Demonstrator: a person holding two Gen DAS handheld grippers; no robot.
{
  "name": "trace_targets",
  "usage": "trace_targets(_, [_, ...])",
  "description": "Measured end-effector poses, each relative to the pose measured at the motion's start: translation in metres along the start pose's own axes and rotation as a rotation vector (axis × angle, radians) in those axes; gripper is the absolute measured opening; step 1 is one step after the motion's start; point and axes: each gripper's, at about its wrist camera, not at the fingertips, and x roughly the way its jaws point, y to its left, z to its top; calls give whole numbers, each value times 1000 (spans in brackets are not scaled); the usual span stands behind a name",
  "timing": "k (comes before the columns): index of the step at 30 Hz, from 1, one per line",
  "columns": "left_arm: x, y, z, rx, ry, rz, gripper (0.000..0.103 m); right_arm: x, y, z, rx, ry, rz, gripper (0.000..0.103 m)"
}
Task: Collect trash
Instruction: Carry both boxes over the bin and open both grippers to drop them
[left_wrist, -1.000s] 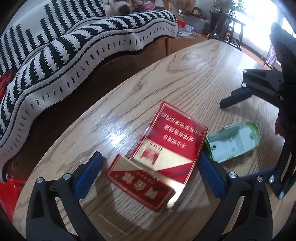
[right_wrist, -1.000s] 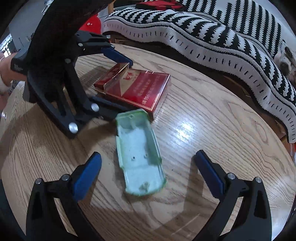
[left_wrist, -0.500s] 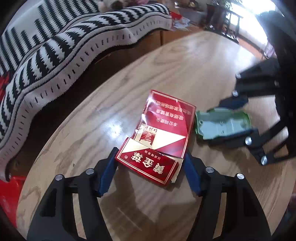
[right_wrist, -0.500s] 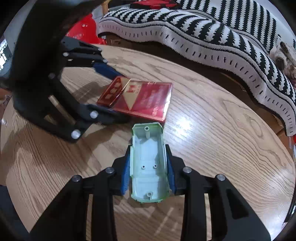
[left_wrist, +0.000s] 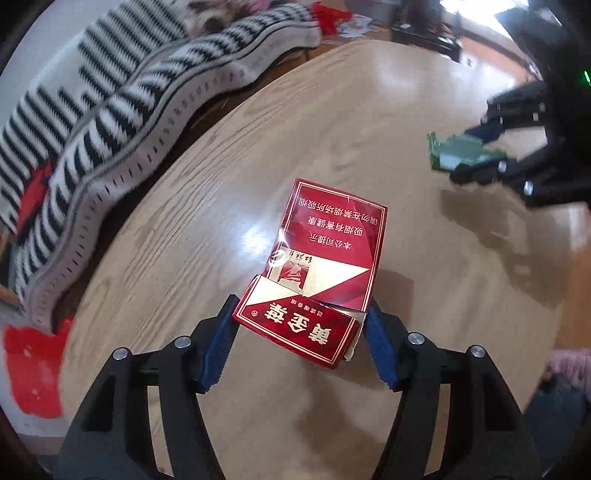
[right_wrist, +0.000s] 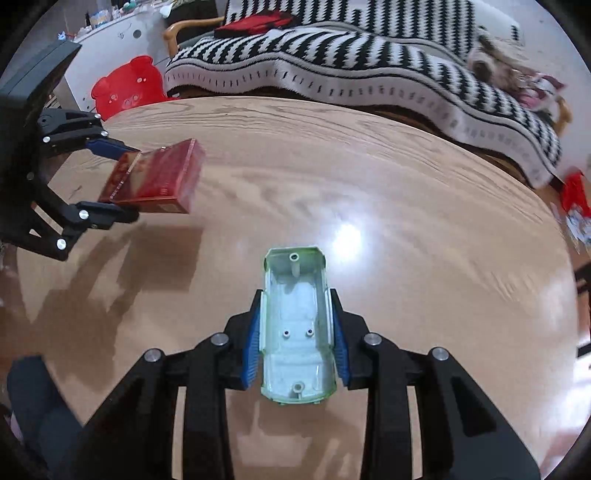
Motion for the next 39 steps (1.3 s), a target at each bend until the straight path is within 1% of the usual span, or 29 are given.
trace_targets(4, [-45, -54, -6, 23, -45, -19, 63, -61, -4, -56, 59, -35, -34, 33])
trace_targets(5, [-58, -74, -7, 31, -64, -27, 63, -73, -7, -70, 85, -47, -38, 33])
trace_targets(9, [-79, -136, -8, 55, -59, -41, 63, -117, -18, -150, 198, -66, -81, 33])
trace_targets(12, [-88, -186, -14, 55, -47, -84, 63, -134, -29, -210, 292, -58, -94, 33])
trace_targets(14, [-89, -216, -18, 68, -44, -106, 63, -141, -33, -251, 360, -47, -86, 33])
trace_targets(16, [-84, -252, -25, 74, -34, -145, 63, -142, -31, -279, 395, -38, -79, 33])
trace_targets(17, [-81, -264, -27, 70, -29, -164, 63, -142, -28, -295, 408, -31, -78, 33])
trace_targets(18, [-77, -282, -31, 64, -22, -204, 63, -143, -24, -306, 414, -29, -79, 33])
trace_targets(21, [-63, -330, -39, 51, 2, -320, 63, -140, -18, -327, 424, -26, -87, 33])
trace_targets(22, [-59, -339, -40, 49, 3, -321, 63, -139, -19, -333, 434, -32, -91, 33])
trace_targets(23, [-53, -349, -42, 34, -5, -302, 63, -139, -20, -339, 439, -29, -105, 33])
trace_targets(24, [-48, -353, -42, 16, -4, -312, 63, -138, -21, -344, 445, -30, -111, 34])
trace_targets(26, [-34, -358, -44, -52, 9, -325, 63, -132, -28, -351, 466, -22, -114, 34])
trace_targets(29, [-17, -370, -51, -111, 11, -307, 63, -118, -36, -369, 495, 2, -124, 34])
trace_targets(31, [-6, -379, -56, -145, 19, -306, 63, -110, -44, -380, 531, 1, -118, 34])
trace_targets(34, [5, -385, -60, -168, 21, -282, 63, -103, -53, -396, 606, -24, -99, 34])
trace_targets(37, [20, -383, -67, -253, 42, -292, 63, -96, -56, -412, 634, -25, -88, 34])
trace_targets(39, [27, -387, -72, -277, 46, -286, 63, -88, -55, -415, 639, -11, -80, 34])
